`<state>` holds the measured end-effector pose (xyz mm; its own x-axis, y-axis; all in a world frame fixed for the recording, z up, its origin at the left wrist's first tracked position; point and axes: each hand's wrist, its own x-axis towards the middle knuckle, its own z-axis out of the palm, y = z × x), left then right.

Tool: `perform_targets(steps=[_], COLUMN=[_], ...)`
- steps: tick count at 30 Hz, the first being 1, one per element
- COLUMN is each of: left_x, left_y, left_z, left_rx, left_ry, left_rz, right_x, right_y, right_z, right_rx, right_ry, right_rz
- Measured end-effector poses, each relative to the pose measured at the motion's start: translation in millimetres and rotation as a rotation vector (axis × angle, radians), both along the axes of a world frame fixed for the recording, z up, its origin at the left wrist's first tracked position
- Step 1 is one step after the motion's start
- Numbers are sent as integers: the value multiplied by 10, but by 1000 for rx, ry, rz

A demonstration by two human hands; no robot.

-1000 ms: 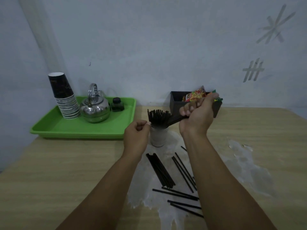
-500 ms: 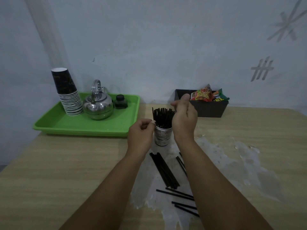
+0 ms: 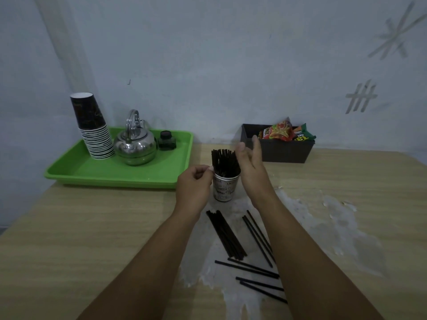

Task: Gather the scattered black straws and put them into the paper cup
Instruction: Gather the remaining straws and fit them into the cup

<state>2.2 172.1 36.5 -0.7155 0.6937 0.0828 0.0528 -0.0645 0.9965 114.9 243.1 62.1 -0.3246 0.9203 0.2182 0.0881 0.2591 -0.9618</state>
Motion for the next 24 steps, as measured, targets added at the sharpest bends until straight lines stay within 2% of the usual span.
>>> perform_targets(steps=[4, 7, 9, 13, 17, 21, 24], left_x=[11, 4, 1, 55, 145, 266, 340], left_y=[-31, -97, -171, -380, -568, -725, -818], left_z=[11, 0, -17, -64, -88, -154, -245], left_rx=[-19, -39, -50, -63, -89, -150, -230], left_ry=[18, 24, 10, 14, 117, 300, 572], left_rz=[-1, -15, -9, -27, -58, -110, -120], right_x=[157, 316, 438, 744, 1008, 1118, 1092], right_y=[-52, -103, -124, -216, -399, -618, -744], right_z=[11, -11, -34, -108, -245, -429, -470], right_rx=[7, 8, 23, 83, 127, 187, 248], right_ry=[47, 51, -17, -299, -680, -1067, -1126], right_rz=[-46, -186, -290, -317, -301, -262, -228])
